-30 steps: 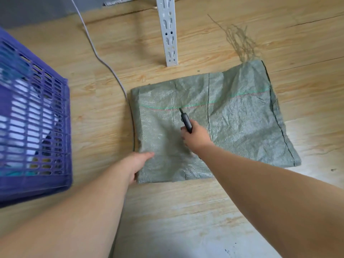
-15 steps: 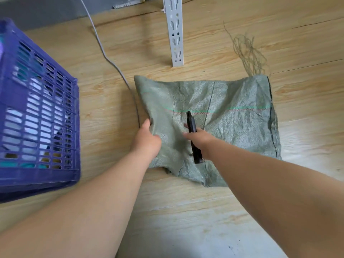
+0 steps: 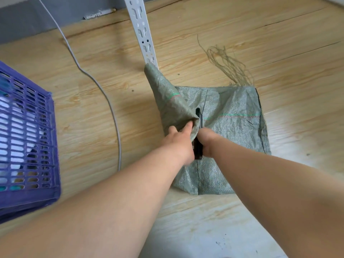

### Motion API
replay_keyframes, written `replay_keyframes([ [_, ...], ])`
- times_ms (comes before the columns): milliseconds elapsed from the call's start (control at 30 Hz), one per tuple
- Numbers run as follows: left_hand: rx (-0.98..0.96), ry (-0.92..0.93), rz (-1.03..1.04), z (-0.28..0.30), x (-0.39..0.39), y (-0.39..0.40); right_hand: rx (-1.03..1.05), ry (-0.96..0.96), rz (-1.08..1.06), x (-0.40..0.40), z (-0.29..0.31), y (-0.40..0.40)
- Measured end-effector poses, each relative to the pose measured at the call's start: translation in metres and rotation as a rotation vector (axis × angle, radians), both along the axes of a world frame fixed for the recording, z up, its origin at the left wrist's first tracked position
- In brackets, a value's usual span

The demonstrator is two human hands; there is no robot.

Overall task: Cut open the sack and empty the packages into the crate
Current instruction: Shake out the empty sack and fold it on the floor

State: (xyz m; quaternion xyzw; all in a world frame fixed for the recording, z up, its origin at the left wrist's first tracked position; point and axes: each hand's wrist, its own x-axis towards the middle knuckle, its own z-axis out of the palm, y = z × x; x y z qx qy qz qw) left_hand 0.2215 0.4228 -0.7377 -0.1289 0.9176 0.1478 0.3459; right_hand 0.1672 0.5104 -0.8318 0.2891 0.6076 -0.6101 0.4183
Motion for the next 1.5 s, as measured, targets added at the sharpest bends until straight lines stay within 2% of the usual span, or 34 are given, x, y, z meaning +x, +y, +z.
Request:
replay_keyframes([
  [100, -0.029, -0.026, -0.083, -0.001, -0.006, 0.011, 0.071, 0.015, -0.025, -0.003, -0.008, 0.024],
  [300, -0.228, -0.118, -0.419, 0.012, -0.013, -0.008, -0.133, -0.041, 0.025, -0.009, -0.010, 0.019],
  [467, -0.456, -0.008, -0.569, 0.036, -0.032, -0.070, -0.261, -0.072, -0.211, -0.019, -0.014, -0.015],
  [567, -0.485, 0.027, -0.671, 0.040, -0.031, -0.093, -0.311, -0.047, -0.380, -0.035, -0.014, -0.035],
  [900, -0.441, -0.138, -0.667, 0.000, 0.013, -0.114, -0.270, -0.039, -0.437, -0.077, -0.019, -0.035],
  [1000, -0.434, -0.131, -0.615, -0.014, 0.012, -0.097, -0.178, 0.128, -0.395, -0.073, -0.003, -0.046],
  [1100, -0.407, -0.158, -0.463, -0.031, 0.010, -0.076, 0.174, 0.587, -0.427, -0.070, 0.031, -0.057],
  [1133, -0.399, -0.167, -0.396, -0.038, 0.010, -0.071, 0.217, 0.749, -0.392, -0.068, 0.047, -0.061],
  [1200, -0.366, -0.175, -0.311, -0.048, 0.013, -0.061, 0.089, 0.912, -0.213, -0.058, 0.075, -0.075],
  [1267, -0.308, -0.194, -0.294, -0.050, 0.019, -0.053, -0.051, 0.834, 0.128, -0.042, 0.081, -0.094],
  [1300, -0.296, -0.223, -0.324, -0.049, 0.023, -0.049, -0.044, 0.763, 0.318, -0.033, 0.077, -0.100],
  [1367, -0.321, -0.298, -0.450, -0.049, 0.032, -0.048, 0.123, 0.679, 0.609, -0.022, 0.057, -0.100],
  [1500, -0.267, -0.331, -0.460, -0.056, 0.051, -0.064, 0.418, 0.560, 0.891, -0.024, 0.014, -0.070],
])
